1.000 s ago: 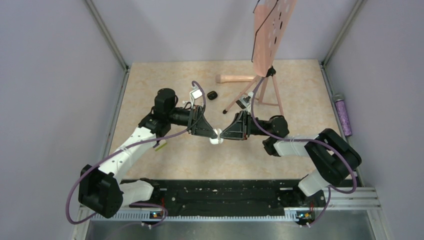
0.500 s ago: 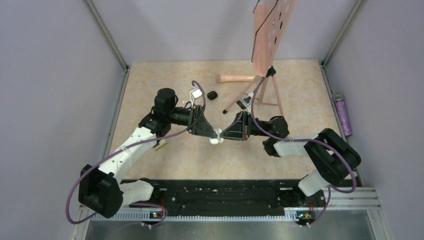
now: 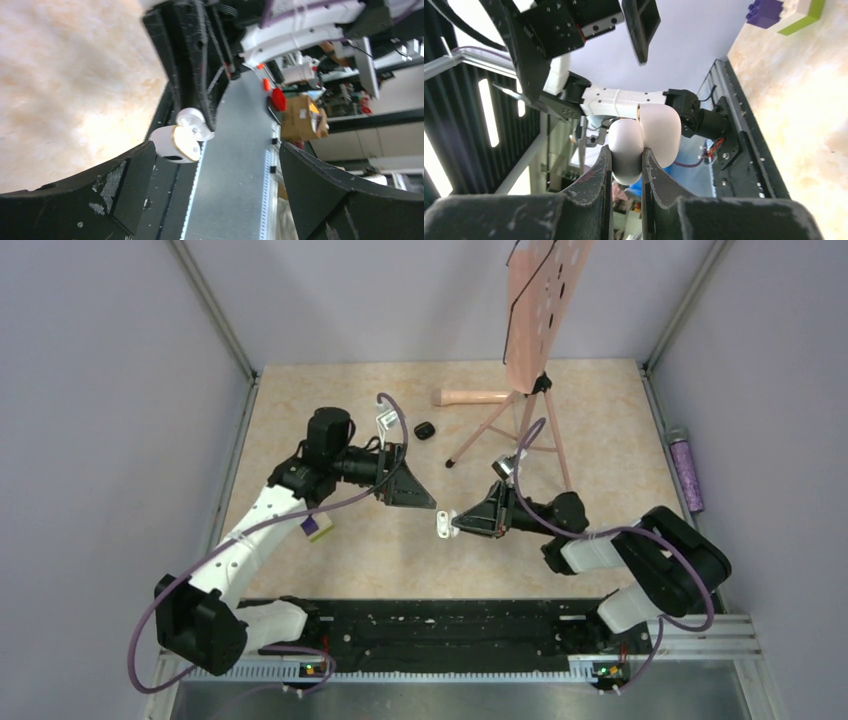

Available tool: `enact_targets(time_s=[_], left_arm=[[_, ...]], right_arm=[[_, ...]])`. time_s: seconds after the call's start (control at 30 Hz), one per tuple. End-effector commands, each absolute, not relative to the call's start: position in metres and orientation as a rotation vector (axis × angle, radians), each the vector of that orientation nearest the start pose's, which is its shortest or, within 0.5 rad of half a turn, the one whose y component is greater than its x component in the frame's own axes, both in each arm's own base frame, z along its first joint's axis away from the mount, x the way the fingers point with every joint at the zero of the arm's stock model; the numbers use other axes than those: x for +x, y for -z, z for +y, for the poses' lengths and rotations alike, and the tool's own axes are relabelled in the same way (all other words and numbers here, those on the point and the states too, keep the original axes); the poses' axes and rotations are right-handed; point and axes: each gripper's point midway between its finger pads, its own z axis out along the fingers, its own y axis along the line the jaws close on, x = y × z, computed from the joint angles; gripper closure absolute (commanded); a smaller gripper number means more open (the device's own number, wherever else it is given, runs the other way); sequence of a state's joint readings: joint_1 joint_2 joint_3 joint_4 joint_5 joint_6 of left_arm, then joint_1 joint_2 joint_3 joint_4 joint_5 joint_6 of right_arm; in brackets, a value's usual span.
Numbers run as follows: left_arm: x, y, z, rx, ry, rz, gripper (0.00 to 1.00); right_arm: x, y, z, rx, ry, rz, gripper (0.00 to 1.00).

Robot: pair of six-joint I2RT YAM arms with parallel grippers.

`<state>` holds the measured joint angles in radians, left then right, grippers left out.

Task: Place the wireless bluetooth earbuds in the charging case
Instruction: Pass from the left arm to the right, then pick up the right earbud from the center of the board.

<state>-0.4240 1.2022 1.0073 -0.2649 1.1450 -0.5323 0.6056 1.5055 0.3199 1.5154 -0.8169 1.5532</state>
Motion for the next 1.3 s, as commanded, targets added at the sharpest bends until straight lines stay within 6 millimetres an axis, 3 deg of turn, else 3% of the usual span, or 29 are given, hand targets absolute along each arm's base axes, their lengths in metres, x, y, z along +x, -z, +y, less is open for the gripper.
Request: enact_targets(time_s=[0.0, 0.1, 0.17, 0.3, 0.37, 0.43, 0.47, 0.53, 0.63, 0.87, 1.03, 1.27], left_arm=[[0.209, -0.269, -0.247, 0.607, 1.478, 2.153, 0.01], [0.242, -0.249, -0.224, 0.397, 1.243, 2.26, 0.01], [0.273, -0.23, -0.199, 0.187, 1.033, 2.327, 0.01], [0.318, -0.192, -0.153, -0.209, 0.663, 2.403, 0.12], [0.337, -0.179, -0.13, -0.309, 0.455, 2.442, 0.14], [0.357, -0.17, -0.109, -0.297, 0.237, 2.491, 0.18], [0.366, -0.155, -0.099, -0.32, 0.122, 2.55, 0.2], [0.381, -0.142, -0.084, -0.411, -0.049, 2.595, 0.26], [0.407, -0.126, -0.083, -0.49, -0.126, 2.607, 0.33], [0.462, -0.097, -0.083, -0.662, -0.107, 2.56, 0.43], [0.484, -0.08, -0.092, -0.72, -0.059, 2.545, 0.46], [0.497, -0.064, -0.093, -0.792, -0.048, 2.508, 0.55]], right_arm=[[0.169, -0.237, 0.293, -0.162, -2.082, 1.664, 1.0], [0.181, -0.223, 0.291, -0.092, -1.941, 1.747, 1.0], [0.192, -0.207, 0.288, -0.042, -1.812, 1.832, 1.0], [0.208, -0.184, 0.273, 0.055, -1.548, 1.985, 1.0], [0.208, -0.179, 0.265, 0.066, -1.471, 2.03, 1.0], [0.206, -0.177, 0.261, 0.062, -1.437, 2.05, 1.0], [0.204, -0.176, 0.259, 0.06, -1.42, 2.064, 1.0], [0.201, -0.171, 0.256, 0.062, -1.402, 2.089, 1.0], [0.2, -0.169, 0.253, 0.069, -1.384, 2.104, 1.0], [0.203, -0.169, 0.249, 0.072, -1.335, 2.123, 1.0], [0.206, -0.166, 0.249, 0.065, -1.307, 2.145, 1.0], [0.21, -0.164, 0.254, 0.051, -1.305, 2.159, 1.0]])
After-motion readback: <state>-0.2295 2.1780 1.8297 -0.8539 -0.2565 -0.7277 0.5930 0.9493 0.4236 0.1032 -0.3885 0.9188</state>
